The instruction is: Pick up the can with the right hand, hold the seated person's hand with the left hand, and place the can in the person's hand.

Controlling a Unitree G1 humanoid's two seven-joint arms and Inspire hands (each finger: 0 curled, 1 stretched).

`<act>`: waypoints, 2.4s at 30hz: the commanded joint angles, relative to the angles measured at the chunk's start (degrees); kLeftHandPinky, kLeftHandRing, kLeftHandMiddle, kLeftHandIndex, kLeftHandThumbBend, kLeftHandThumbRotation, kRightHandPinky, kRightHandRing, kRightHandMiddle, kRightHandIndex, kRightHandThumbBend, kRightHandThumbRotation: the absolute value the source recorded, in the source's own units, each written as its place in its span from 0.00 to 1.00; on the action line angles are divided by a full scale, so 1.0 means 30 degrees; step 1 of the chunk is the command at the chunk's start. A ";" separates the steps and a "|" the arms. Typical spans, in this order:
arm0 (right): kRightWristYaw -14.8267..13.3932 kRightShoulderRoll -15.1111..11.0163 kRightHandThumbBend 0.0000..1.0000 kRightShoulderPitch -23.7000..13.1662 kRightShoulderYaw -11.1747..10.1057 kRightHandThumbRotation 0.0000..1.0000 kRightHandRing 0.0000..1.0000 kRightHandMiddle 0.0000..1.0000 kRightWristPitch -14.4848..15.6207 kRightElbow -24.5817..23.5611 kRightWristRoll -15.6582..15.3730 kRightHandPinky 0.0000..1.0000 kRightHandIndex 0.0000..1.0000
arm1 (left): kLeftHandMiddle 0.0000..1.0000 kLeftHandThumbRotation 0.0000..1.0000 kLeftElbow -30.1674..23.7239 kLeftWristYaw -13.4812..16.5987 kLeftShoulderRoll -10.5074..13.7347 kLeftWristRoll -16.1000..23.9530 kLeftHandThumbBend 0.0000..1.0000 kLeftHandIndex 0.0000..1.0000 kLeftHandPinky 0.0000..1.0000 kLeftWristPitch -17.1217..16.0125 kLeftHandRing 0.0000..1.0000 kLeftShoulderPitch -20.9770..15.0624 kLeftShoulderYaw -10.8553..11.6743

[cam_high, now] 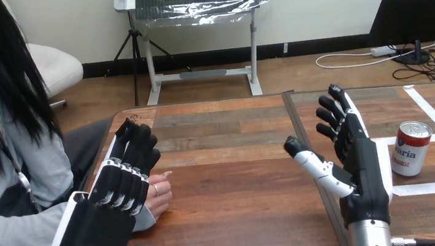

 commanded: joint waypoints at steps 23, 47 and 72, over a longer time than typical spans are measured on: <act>-0.3652 -0.1403 1.00 0.0236 0.0117 0.47 0.93 0.96 -0.2082 -0.2731 -0.3783 0.89 0.98 | 1.00 0.41 -0.0965 0.2334 -0.0242 0.1477 1.00 1.00 1.00 -0.1034 1.00 -0.0817 -0.0575; -0.7406 -0.2517 1.00 0.1255 -0.1321 0.43 0.93 0.94 -0.3492 -0.4435 -0.6219 0.91 0.97 | 1.00 0.40 -0.0575 0.2287 -0.0091 0.1213 1.00 1.00 1.00 -0.1176 1.00 -0.0907 -0.0677; -1.1388 -0.4245 1.00 0.1208 -0.2814 0.40 0.90 0.93 -0.3733 -0.4435 -0.7758 0.92 0.95 | 1.00 0.40 -0.0488 0.1978 -0.0039 0.0831 1.00 1.00 1.00 -0.0922 1.00 -0.0958 -0.0695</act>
